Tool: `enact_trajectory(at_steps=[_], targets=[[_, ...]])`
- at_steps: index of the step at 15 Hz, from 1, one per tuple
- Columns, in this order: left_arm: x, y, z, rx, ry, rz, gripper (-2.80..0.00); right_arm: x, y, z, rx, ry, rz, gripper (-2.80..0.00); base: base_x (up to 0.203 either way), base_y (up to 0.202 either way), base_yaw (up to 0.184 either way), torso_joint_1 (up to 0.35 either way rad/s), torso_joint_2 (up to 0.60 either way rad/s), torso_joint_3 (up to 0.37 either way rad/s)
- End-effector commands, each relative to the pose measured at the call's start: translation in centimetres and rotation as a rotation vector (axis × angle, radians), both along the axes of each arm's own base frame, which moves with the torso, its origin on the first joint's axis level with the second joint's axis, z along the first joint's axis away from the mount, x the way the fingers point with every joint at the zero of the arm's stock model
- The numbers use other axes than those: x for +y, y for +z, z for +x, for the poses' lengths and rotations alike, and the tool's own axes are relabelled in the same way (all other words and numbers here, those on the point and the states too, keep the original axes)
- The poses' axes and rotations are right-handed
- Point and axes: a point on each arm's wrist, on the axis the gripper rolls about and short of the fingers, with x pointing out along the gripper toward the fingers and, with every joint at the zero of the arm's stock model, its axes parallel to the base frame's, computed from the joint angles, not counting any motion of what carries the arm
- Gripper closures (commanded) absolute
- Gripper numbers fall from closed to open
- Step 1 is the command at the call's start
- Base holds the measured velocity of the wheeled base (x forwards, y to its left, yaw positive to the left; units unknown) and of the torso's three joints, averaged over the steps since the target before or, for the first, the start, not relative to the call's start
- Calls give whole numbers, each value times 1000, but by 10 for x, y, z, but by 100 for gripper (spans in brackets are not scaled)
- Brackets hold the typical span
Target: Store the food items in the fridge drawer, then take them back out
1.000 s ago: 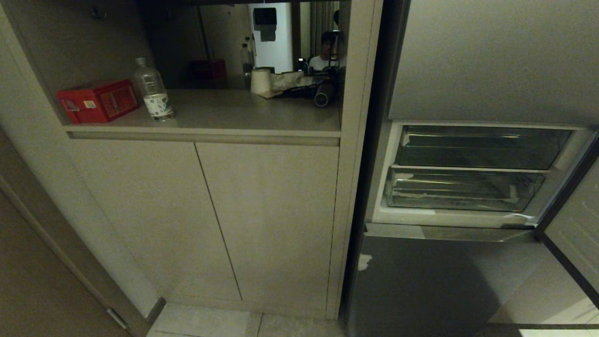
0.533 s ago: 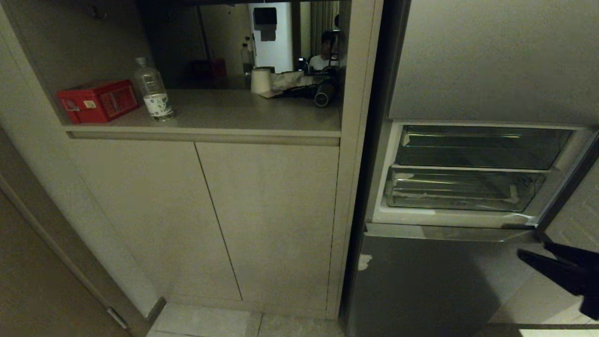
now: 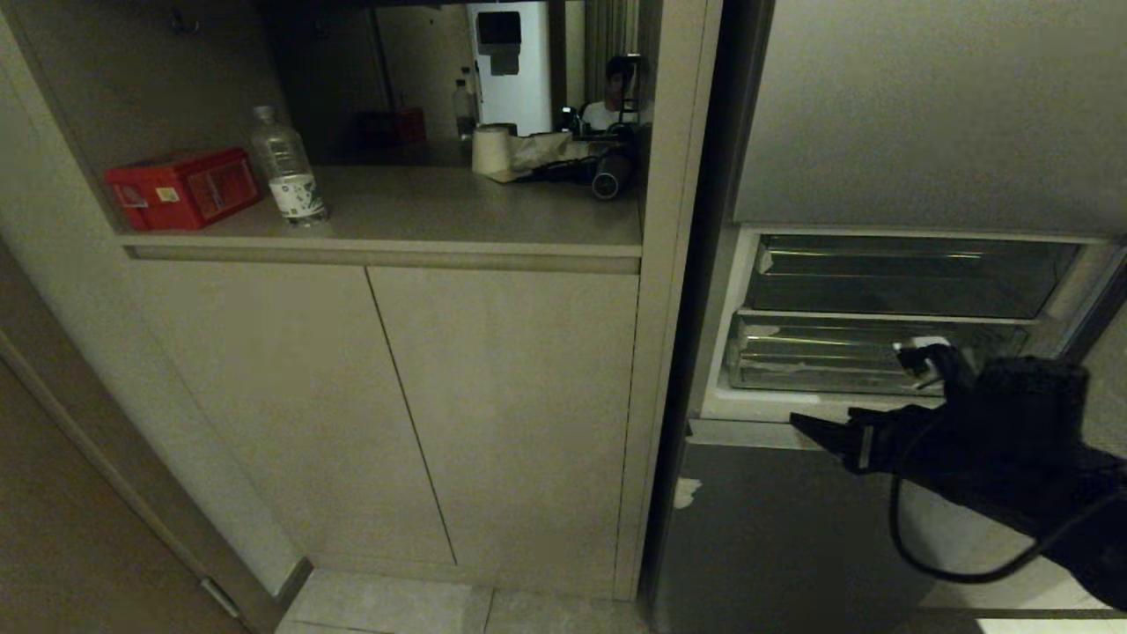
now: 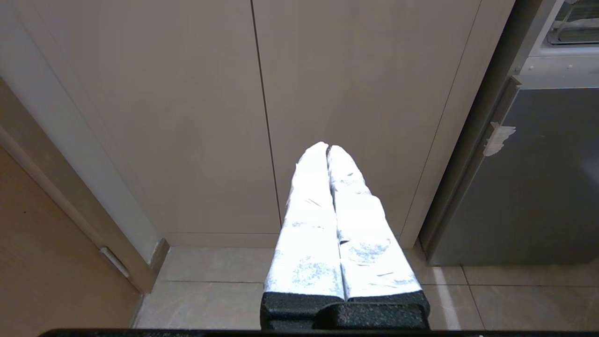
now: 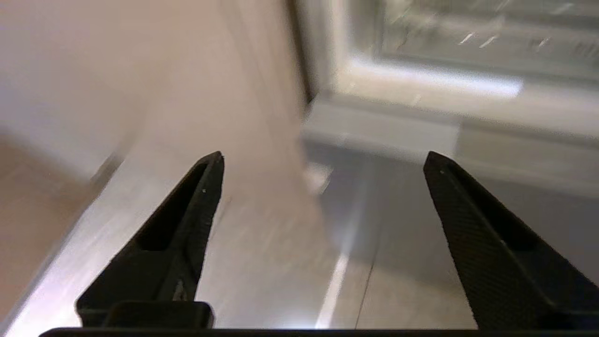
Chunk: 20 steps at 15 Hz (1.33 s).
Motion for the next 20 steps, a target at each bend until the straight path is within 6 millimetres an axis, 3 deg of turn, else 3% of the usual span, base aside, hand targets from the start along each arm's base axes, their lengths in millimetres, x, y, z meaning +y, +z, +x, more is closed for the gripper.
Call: enact_trajectory(at_steps=[1,5,11,20], targets=[[0,0,0,1,0,0,0,7,-54,44,-11,-61,-22,-280,0,0,0,0,0,0],[0,0,0,2,0,1,0,12,-69,90,-157,-129,-16,-280,0,0,0,0,0,0],[0,0,0,2,1,0,0,17,-88,142,-254,-201,-16,-280,0,0,0,0,0,0],[0,0,0,1,0,0,0,20,-94,184,-323,-247,-9,-280,0,0,0,0,0,0]])
